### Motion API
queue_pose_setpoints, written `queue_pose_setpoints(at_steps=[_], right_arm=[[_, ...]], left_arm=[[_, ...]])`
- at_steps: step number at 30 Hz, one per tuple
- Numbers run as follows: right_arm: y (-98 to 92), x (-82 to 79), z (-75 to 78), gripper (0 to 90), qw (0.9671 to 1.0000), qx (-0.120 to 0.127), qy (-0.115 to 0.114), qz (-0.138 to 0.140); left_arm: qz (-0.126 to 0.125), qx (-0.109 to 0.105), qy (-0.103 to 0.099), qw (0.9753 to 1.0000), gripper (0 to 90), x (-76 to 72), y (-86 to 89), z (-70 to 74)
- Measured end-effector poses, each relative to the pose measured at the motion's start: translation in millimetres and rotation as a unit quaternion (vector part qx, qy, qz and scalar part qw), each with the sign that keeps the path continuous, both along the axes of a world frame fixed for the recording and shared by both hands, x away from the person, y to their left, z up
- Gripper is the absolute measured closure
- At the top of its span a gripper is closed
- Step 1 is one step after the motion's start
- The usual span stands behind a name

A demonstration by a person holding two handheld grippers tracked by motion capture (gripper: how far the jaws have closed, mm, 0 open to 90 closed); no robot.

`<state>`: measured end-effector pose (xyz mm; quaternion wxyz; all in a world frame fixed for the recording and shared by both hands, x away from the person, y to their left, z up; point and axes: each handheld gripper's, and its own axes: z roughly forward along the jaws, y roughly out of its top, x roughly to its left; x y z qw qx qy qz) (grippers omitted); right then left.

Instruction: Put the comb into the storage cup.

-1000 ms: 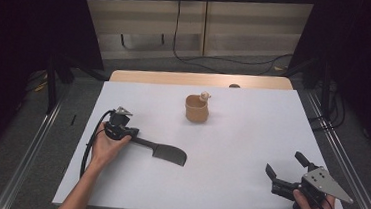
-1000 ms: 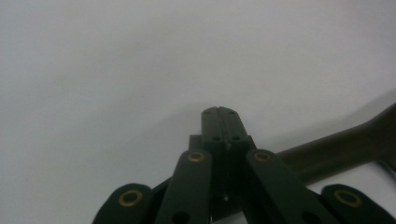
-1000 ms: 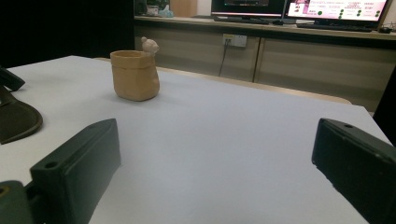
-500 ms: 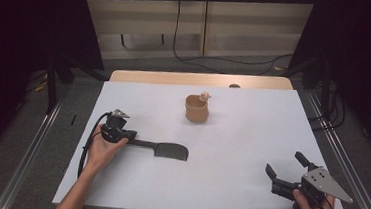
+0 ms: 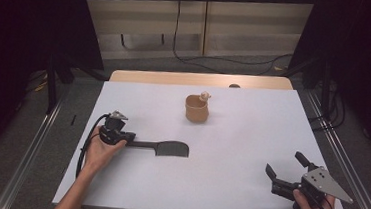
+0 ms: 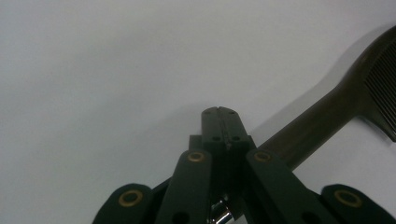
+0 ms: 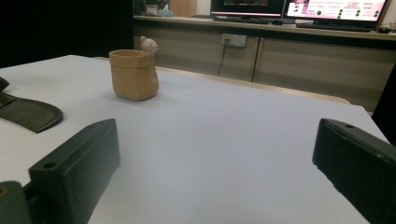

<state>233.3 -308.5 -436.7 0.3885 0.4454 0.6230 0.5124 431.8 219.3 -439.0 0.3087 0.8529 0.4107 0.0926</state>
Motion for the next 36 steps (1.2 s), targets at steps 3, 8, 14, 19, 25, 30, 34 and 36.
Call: queue_pose_setpoints(at_steps=[3,8,14,19,25,30,34,36], right_arm=[[0.0,0.3,0.0,0.3,1.0000,0.000,0.001,0.000],[0.2,0.1,0.0,0.3,1.0000,0.000,0.001,0.000],[0.2,-0.1,0.1,0.3,1.0000,0.000,-0.002,0.001],[0.2,0.2,-0.1,0.3,1.0000,-0.001,-0.002,0.002],[0.4,0.2,-0.1,0.3,1.0000,-0.001,-0.002,0.001],[0.6,0.3,-0.1,0.3,1.0000,-0.001,-0.001,0.000],[0.8,0.2,-0.1,0.3,1.0000,-0.001,-0.001,0.001],[0.8,0.1,-0.1,0.3,1.0000,-0.001,-0.001,0.000]], left_arm=[[0.000,0.001,0.001,1.0000,90.0,-1.2,0.5,0.3],[-0.002,0.008,0.004,1.0000,90.0,-7.3,-2.1,1.8],[-0.005,0.009,0.004,0.9999,90.0,-8.1,-1.4,1.9],[-0.006,0.011,0.005,0.9999,90.0,-12.4,1.2,2.4],[-0.008,0.011,0.006,0.9999,90.0,-17.5,3.5,2.8],[-0.010,0.008,0.008,0.9999,90.0,-22.3,5.5,2.8],[-0.010,0.004,0.011,0.9999,90.0,-23.5,6.8,2.6],[-0.010,0.004,0.012,0.9999,90.0,-24.0,6.9,2.7]])
